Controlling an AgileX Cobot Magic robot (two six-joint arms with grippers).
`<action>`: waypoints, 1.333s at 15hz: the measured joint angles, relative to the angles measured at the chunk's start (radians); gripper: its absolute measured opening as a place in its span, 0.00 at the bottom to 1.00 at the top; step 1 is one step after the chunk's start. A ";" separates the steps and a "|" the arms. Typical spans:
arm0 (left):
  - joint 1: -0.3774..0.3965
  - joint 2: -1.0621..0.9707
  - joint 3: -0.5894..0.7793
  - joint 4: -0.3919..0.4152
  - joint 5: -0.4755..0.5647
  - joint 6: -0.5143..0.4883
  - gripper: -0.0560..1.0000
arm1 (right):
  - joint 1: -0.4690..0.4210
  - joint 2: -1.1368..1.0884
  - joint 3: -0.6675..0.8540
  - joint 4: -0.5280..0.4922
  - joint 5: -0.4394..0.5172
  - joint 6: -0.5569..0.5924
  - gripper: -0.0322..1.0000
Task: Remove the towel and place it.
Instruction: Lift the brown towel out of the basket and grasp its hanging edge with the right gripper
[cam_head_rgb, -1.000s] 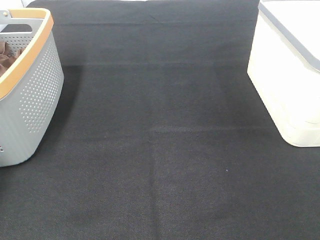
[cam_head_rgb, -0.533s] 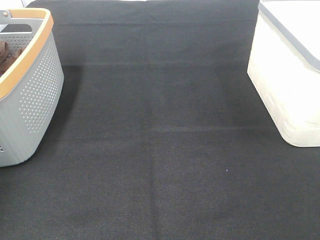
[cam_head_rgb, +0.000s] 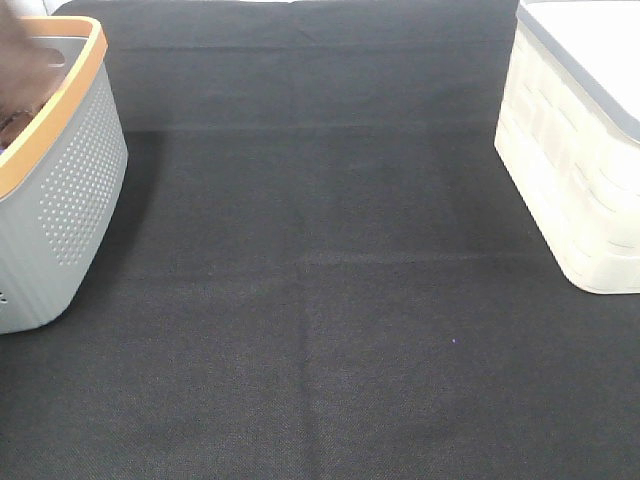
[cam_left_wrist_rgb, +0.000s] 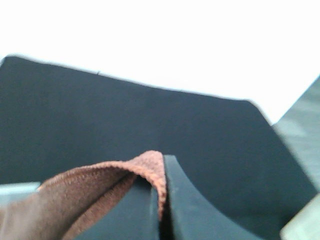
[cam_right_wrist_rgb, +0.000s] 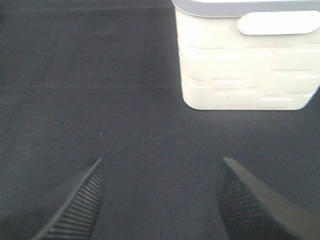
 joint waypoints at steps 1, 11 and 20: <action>0.000 -0.020 0.000 -0.066 -0.004 0.034 0.05 | 0.000 0.000 0.000 0.006 -0.002 0.000 0.63; -0.317 -0.081 -0.003 -0.383 -0.022 0.310 0.05 | 0.000 0.251 -0.012 0.400 -0.178 -0.292 0.63; -0.616 -0.078 -0.003 -0.254 -0.084 0.325 0.05 | 0.000 0.636 -0.085 0.847 -0.352 -0.903 0.63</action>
